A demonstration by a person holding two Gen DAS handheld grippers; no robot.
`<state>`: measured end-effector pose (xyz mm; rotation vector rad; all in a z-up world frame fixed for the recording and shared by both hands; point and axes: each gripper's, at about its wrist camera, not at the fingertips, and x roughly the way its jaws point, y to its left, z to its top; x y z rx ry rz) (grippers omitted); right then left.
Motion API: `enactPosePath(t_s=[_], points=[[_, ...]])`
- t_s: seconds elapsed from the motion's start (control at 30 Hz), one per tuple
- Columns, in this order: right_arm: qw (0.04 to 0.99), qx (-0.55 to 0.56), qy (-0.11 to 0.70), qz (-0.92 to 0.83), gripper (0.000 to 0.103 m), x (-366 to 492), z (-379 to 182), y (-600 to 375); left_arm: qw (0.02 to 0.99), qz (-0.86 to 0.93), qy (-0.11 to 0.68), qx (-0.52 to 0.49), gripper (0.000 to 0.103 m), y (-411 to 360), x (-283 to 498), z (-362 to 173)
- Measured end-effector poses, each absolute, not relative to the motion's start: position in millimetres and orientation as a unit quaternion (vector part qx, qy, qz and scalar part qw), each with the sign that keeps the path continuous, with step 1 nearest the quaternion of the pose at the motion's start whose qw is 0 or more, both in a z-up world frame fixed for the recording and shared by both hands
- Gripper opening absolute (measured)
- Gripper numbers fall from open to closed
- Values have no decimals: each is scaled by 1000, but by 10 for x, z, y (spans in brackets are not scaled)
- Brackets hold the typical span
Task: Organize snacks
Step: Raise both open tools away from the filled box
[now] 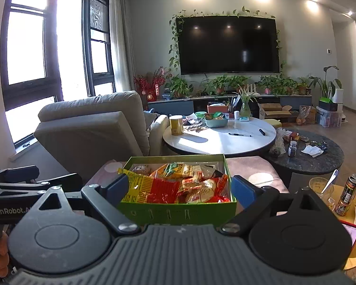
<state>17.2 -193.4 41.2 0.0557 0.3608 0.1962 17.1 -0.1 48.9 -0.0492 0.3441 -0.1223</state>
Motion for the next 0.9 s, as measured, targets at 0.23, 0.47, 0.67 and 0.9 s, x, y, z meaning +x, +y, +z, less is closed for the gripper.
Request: enactPosePath(t_s=[0.23, 0.47, 0.67, 0.9], points=[[975, 23, 194, 107, 65, 54, 313, -1860, 983, -39, 176, -25, 103, 49, 59, 409], [974, 24, 197, 107, 66, -7, 275, -1841, 983, -34, 180, -21, 103, 26, 5, 371], [972, 34, 206, 105, 66, -17, 235, -1883, 983, -37, 180, -7, 103, -26, -14, 338], [971, 41, 213, 103, 66, 3, 225, -1935, 982, -41, 185, -5, 103, -45, 8, 323]])
